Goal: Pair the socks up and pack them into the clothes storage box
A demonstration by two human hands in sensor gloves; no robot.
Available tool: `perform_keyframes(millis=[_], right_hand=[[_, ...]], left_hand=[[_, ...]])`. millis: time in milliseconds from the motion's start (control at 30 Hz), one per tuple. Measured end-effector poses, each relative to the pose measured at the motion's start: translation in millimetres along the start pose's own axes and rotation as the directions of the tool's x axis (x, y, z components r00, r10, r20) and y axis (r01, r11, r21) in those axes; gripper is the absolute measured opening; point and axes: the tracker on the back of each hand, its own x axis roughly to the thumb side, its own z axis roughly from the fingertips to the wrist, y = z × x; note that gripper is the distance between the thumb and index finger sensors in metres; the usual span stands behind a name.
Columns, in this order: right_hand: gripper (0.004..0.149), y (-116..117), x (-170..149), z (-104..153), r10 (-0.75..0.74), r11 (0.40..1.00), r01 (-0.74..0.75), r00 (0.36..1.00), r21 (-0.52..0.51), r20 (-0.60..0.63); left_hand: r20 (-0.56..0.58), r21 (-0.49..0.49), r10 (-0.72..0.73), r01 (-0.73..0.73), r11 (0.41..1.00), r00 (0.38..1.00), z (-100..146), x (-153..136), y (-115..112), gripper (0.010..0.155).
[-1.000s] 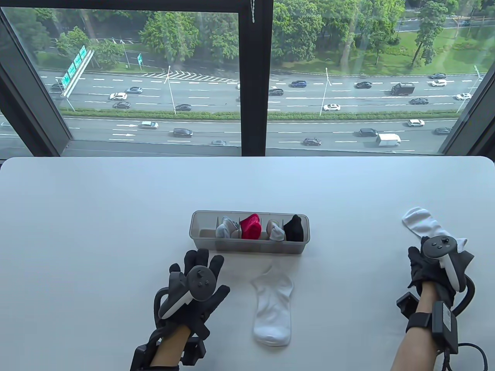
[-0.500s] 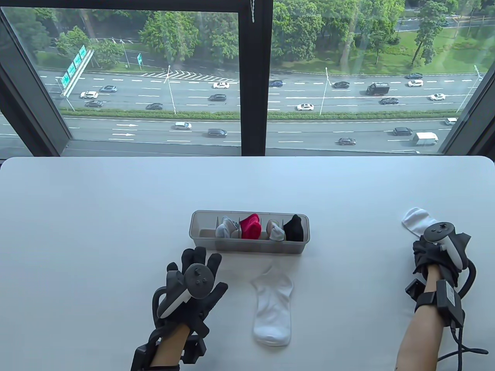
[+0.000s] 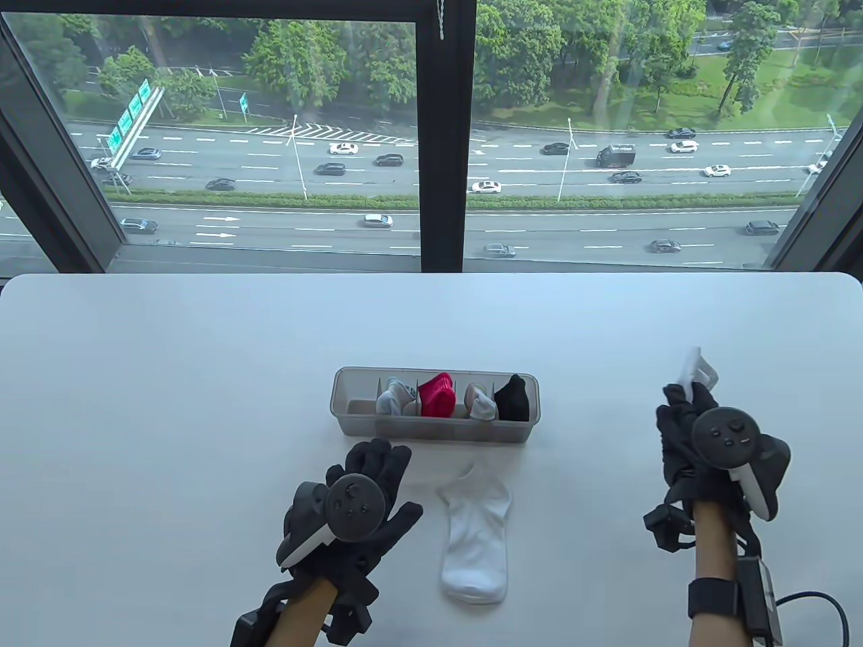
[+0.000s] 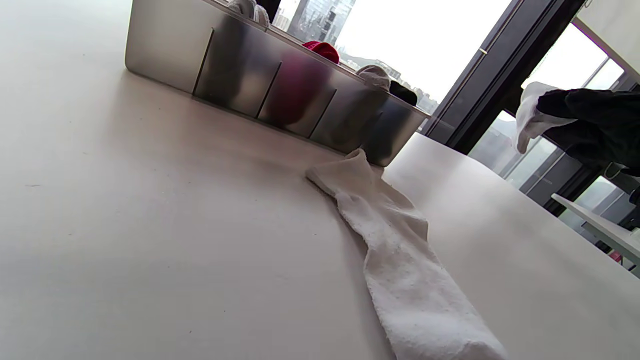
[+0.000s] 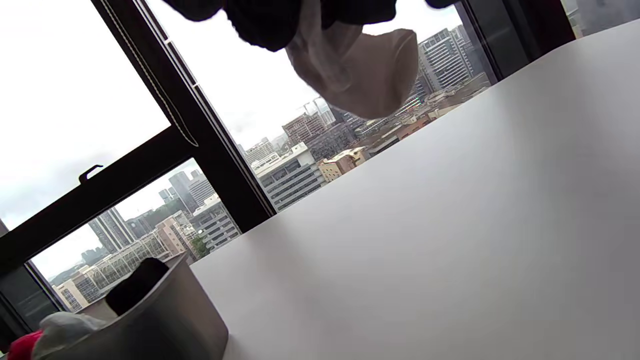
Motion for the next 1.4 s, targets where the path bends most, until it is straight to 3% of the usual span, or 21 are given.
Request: perform_keyframes(millis=[100,200,300,367,433,533,600,667,700,733,867,900,967,1000,1033,1100,1167,1233,1300,1367,1400], right_hand=[[0.050,21.4,68.5,27.9,-0.090,0.995,0.078,0.975,0.063,0.203],[0.050,56.1,123.5,53.0,-0.092,0.986,0.037,0.937,0.164,0.338],[0.049,101.4,173.8,81.0,-0.110,0.969,-0.028,0.841,0.246,0.530],[0.048,124.5,194.9,97.6,-0.090,0.938,-0.130,0.806,0.323,0.585],[0.048,131.4,202.5,103.9,-0.004,0.946,-0.206,0.765,0.250,0.644],[0.047,129.7,194.0,102.6,-0.027,0.942,-0.202,0.750,0.269,0.660],[0.044,125.8,177.6,99.2,-0.098,0.975,-0.034,0.817,0.218,0.568],[0.050,120.8,164.8,92.1,-0.155,0.977,0.066,0.872,0.203,0.463],[0.063,117.3,156.7,87.2,-0.181,0.961,0.076,0.900,0.266,0.397],[0.073,115.7,152.8,85.1,-0.202,0.953,0.096,0.908,0.286,0.367],[0.081,111.4,153.7,83.0,-0.274,0.936,0.153,0.882,0.316,0.384],[0.079,111.6,155.9,84.1,-0.265,0.939,0.146,0.885,0.312,0.382],[0.061,112.0,158.9,85.8,-0.229,0.957,0.135,0.897,0.258,0.377],[0.044,109.6,157.1,85.7,-0.175,0.981,0.132,0.920,0.145,0.350],[0.041,108.5,155.7,85.1,-0.162,0.985,0.129,0.920,0.114,0.357],[0.040,104.3,151.8,83.4,-0.138,0.989,0.107,0.924,0.107,0.356],[0.040,100.3,152.1,81.5,-0.052,0.997,0.025,0.919,0.074,0.392],[0.040,98.4,156.7,82.2,0.054,0.988,-0.114,0.891,0.108,0.452],[0.042,101.2,164.6,83.9,0.055,0.972,-0.164,0.857,0.169,0.512],[0.050,104.1,169.5,85.2,0.008,0.961,-0.151,0.851,0.230,0.525],[0.052,105.1,171.4,85.2,-0.029,0.955,-0.126,0.859,0.267,0.511]], left_hand=[[0.069,0.022,0.153,-0.155,0.988,0.986,1.8,1.5,4.0,0.074],[0.103,0.007,0.322,-0.324,0.946,0.941,0.4,-3.1,4.7,0.076],[0.112,-0.017,0.552,-0.554,0.832,0.826,-4.0,-15.9,3.5,0.080],[0.136,-0.008,0.702,-0.708,0.706,0.699,-5.7,-27.3,1.5,0.086],[0.074,0.044,0.767,-0.771,0.635,0.637,-4.8,-36.7,1.5,0.076],[0.027,0.193,0.737,-0.727,0.659,0.676,-1.3,-48.3,5.9,0.051],[0.027,0.222,0.715,-0.702,0.677,0.698,0.6,-49.7,7.9,0.049],[0.043,0.202,0.712,-0.704,0.681,0.701,1.4,-47.0,8.0,0.049],[0.076,0.166,0.704,-0.705,0.689,0.706,0.6,-42.5,7.6,0.049],[0.096,0.134,0.699,-0.705,0.696,0.709,-0.3,-38.4,6.9,0.049],[0.144,-0.007,0.633,-0.639,0.769,0.761,-4.6,-13.7,-1.4,0.051],[0.147,-0.003,0.627,-0.634,0.774,0.765,-5.0,-9.0,-3.4,0.051],[0.146,-0.014,0.625,-0.630,0.777,0.767,-5.7,-2.4,-6.6,0.050],[0.102,-0.015,0.606,-0.608,0.794,0.789,-4.5,-0.6,-8.5,0.050],[0.071,0.002,0.582,-0.583,0.812,0.810,-3.3,-0.5,-8.4,0.050],[-0.072,0.066,0.443,-0.439,0.896,0.894,1.7,-1.8,-5.2,0.058],[-0.103,0.086,0.345,-0.337,0.938,0.933,5.4,-1.0,-3.3,0.080],[-0.006,0.086,0.311,-0.309,0.947,0.950,5.8,4.8,0.6,0.093],[0.107,0.009,0.299,-0.302,0.953,0.948,4.0,14.6,2.6,0.096],[0.131,-0.015,0.287,-0.287,0.958,0.949,1.9,19.2,1.4,0.095],[0.133,0.025,0.283,-0.289,0.957,0.950,1.3,19.3,1.4,0.089]])
